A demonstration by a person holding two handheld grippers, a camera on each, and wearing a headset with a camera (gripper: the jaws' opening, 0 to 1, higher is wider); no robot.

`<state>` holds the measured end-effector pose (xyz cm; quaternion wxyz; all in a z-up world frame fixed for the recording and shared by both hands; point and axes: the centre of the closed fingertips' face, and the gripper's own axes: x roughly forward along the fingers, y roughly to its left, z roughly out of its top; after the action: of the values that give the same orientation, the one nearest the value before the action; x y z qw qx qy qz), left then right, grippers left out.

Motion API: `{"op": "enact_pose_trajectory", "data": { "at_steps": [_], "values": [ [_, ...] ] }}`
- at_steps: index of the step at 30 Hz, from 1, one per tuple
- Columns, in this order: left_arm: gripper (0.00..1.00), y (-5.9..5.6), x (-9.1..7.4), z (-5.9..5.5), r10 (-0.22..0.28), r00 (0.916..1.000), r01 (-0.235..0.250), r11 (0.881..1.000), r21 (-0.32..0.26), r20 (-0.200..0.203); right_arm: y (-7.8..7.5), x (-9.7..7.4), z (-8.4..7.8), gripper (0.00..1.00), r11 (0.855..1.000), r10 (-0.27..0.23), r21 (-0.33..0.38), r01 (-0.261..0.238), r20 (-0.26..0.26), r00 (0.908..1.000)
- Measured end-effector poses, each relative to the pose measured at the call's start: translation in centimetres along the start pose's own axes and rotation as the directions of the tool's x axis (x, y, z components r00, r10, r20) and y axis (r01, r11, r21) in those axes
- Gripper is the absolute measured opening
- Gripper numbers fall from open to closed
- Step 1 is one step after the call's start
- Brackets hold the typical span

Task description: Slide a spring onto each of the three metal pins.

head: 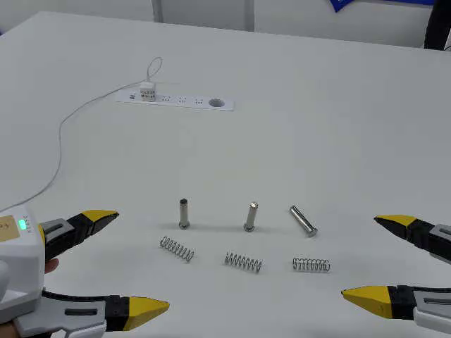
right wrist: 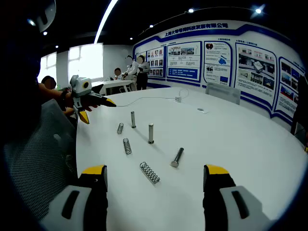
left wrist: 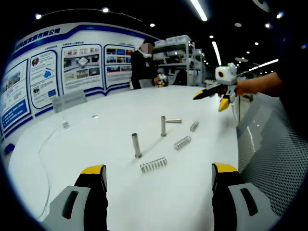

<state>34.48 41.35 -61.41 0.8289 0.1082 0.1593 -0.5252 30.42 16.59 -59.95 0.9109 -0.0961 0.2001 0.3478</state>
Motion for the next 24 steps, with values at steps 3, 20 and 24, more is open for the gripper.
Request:
{"op": "enact_pose_trajectory", "data": {
  "at_steps": [3, 20, 24],
  "values": [
    [0.92, 0.01, -0.02, 0.01, 0.0, 1.0, 0.0, 1.0, 0.001, -0.001, -0.05, -0.03, 0.0, 0.83, 1.0, 0.0, 0.001, 0.0, 0.0, 1.0],
    [0.91, -0.16, -0.08, -0.29, 0.01, 0.9999, -0.01, 1.0, -0.004, -0.009, -0.18, 0.19, -0.37, 0.8, 1.0, 0.002, 0.031, -0.002, -0.003, 1.0],
    [0.91, -0.18, -0.06, -0.29, 0.011, 0.9999, -0.011, 1.0, -0.005, -0.01, -0.23, 0.21, -0.44, 0.8, 0.999, 0.001, 0.035, -0.001, -0.004, 1.0]
  ]
}}
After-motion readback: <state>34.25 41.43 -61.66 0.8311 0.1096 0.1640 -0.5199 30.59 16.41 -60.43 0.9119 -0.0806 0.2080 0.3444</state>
